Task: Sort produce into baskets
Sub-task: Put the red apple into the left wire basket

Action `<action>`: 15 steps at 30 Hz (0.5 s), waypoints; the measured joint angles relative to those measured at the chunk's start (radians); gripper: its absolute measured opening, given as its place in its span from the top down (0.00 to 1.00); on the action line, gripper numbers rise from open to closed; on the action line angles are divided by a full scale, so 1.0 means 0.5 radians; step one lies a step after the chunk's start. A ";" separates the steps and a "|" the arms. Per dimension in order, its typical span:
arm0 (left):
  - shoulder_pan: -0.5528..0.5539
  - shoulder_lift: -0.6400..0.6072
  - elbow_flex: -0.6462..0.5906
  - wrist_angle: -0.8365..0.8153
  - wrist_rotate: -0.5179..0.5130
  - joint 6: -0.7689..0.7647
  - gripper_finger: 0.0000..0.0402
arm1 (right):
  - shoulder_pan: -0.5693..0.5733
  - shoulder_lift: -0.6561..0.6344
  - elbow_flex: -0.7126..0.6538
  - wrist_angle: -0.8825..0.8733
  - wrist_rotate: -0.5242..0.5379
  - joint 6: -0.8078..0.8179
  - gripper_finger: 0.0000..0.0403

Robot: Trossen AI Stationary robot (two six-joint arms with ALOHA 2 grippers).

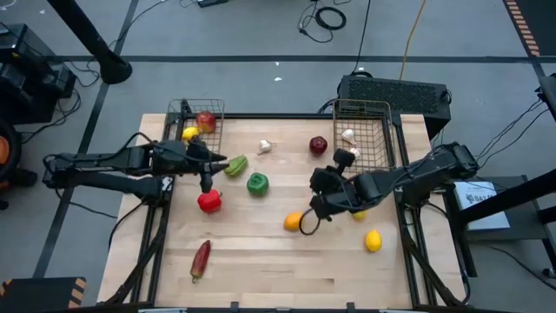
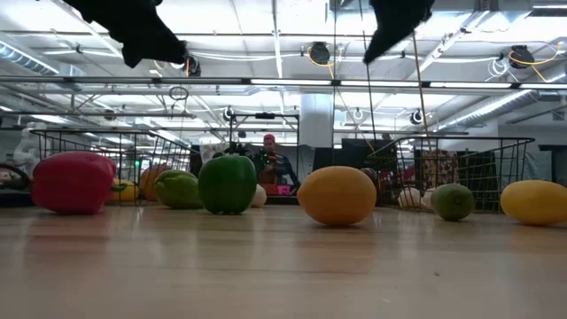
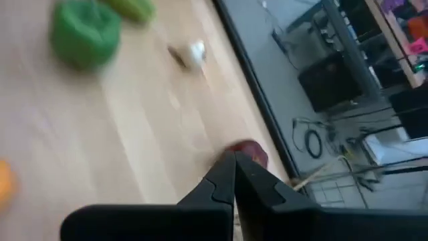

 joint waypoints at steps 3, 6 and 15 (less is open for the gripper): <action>-0.045 0.016 -0.004 -0.001 0.002 0.054 0.67 | -0.167 -0.004 -0.028 -0.036 -0.121 -0.153 1.00; -0.056 0.014 -0.004 0.007 0.001 0.102 0.67 | -0.334 -0.008 -0.065 -0.008 -0.247 -0.200 1.00; -0.055 0.024 -0.004 0.064 0.002 0.101 0.67 | -0.457 -0.008 -0.340 0.685 -0.343 -0.561 1.00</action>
